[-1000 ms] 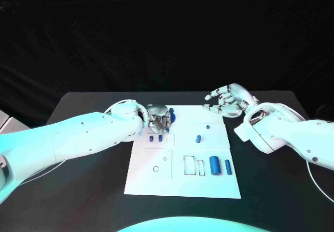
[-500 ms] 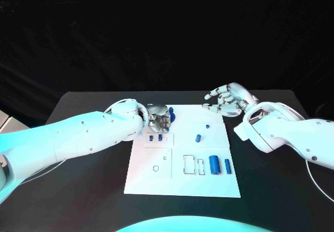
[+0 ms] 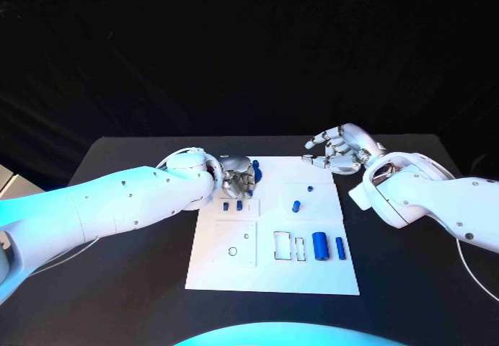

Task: Assemble the parts on the task board

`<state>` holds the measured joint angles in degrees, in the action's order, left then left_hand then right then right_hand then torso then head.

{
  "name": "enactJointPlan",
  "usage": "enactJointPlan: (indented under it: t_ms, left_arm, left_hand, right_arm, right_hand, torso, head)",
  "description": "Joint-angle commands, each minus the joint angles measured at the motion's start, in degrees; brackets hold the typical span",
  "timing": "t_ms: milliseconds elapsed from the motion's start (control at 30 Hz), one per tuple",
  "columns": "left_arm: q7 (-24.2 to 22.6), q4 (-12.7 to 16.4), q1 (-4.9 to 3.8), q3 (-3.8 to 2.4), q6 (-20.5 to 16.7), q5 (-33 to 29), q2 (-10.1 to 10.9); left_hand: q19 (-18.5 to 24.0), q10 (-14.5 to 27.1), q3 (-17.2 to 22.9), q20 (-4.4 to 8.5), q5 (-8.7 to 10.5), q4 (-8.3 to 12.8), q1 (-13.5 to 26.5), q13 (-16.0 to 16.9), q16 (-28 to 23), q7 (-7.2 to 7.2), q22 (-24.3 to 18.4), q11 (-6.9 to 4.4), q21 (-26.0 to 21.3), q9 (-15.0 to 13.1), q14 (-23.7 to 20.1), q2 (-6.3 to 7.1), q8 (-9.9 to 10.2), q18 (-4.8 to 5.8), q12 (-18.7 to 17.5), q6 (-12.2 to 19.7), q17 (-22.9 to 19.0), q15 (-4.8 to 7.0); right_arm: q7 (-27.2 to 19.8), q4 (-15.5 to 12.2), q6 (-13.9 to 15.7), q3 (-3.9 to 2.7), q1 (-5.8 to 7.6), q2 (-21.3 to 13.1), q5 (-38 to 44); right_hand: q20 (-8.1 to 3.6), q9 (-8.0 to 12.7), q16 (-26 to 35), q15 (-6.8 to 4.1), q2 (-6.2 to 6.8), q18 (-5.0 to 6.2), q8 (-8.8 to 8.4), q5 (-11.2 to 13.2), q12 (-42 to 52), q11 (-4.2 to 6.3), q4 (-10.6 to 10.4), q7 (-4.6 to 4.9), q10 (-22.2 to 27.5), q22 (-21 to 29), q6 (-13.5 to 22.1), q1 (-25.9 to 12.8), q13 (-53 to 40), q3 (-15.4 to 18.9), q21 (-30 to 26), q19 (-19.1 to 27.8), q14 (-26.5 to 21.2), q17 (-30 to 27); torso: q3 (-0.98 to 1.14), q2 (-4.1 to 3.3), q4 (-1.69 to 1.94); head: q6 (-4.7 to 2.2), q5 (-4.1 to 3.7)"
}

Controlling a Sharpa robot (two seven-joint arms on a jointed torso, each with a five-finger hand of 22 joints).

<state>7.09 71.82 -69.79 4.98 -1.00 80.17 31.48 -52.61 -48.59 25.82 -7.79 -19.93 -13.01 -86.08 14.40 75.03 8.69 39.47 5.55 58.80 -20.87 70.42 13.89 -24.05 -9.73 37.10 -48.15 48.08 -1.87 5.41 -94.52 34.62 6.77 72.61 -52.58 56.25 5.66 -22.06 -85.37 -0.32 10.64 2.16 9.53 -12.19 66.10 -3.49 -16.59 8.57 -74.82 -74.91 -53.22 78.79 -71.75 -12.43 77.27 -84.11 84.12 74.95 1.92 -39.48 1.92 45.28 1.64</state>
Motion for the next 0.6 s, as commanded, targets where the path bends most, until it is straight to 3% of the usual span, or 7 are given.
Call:
enactJointPlan:
  t_ms: [33,200,433,600]
  left_arm:
    - [-0.4,0.1,0.29,0.17,1.8,-0.9,-0.3]
    - [-0.6,0.1,0.29,0.18,1.5,-1.2,-0.3]
    - [-0.7,0.2,0.29,0.17,1.4,-1.5,-0.4]
    - [-0.7,0.2,0.29,0.17,1.6,-1.8,-0.4]
  left_hand:
    - [0.3,-0.2,0.4,0.08,0.36,-0.1,0.4,-0.2,0.3,0.13,0.0,0.27,0.3,0.1,-0.3,0.05,0.3,-0.74,-0.2,-0.1,0.0,-0.06]
    - [0.4,-0.2,0.6,0.03,0.38,0.1,0.5,-0.5,0.6,0.23,0.2,0.33,0.5,0.3,-0.3,0.04,0.6,-0.75,-0.5,0.0,0.1,-0.11]
    - [0.9,0.2,1.2,-0.35,0.45,0.5,1.4,-1.9,0.9,0.04,0.6,0.87,1.0,1.4,-0.7,0.72,2.8,-0.76,-2.2,1.9,-1.0,-0.57]
    - [1.0,0.2,1.5,-0.43,0.45,0.6,1.4,-2.1,1.0,0.12,0.7,0.89,1.1,1.4,-0.7,0.47,2.7,-0.76,-2.4,1.3,-1.2,-0.61]
  right_arm:
    - [-0.5,0.0,-0.1,-0.01,-0.03,0.0,0.6]
    - [-0.5,-0.1,-0.1,-0.01,-0.03,0.1,0.6]
    - [-0.4,-0.1,-0.2,-0.01,-0.03,0.0,0.6]
    - [-0.4,-0.1,-0.2,-0.01,-0.03,0.0,0.6]
  right_hand:
    - [-0.47,-0.1,0.3,-0.47,0.53,0.6,0.23,-0.2,-0.2,0.02,0.0,-0.18,0.1,-8.8,0.4,-0.1,0.0,-0.5,-0.3,-0.9,3.5,5.9]
    - [-0.47,-0.1,0.3,-0.47,0.53,0.6,0.23,-0.2,-0.2,0.02,0.0,-0.18,0.1,-8.8,0.4,-0.1,0.0,-0.5,-0.3,-0.9,3.5,5.9]
    - [-0.48,-0.1,0.4,-0.48,0.53,0.62,0.25,-0.2,-0.3,0.03,0.0,-0.19,0.1,-8.7,0.4,-0.1,0.2,-0.5,-0.4,-0.9,3.5,5.8]
    - [-0.48,-0.1,0.4,-0.48,0.53,0.62,0.25,-0.2,-0.3,0.03,0.0,-0.19,0.1,-8.7,0.4,-0.1,0.2,-0.5,-0.4,-0.9,3.5,5.8]
  torso:
    - [0.0,-0.05,0.01]
    - [0.01,-0.02,0.0]
    - [0.03,-0.04,-0.07]
    - [0.03,0.0,-0.04]
  head:
    - [0.06,-0.01]
    - [0.04,0.0]
    - [0.13,-0.01]
    - [0.15,-0.09]
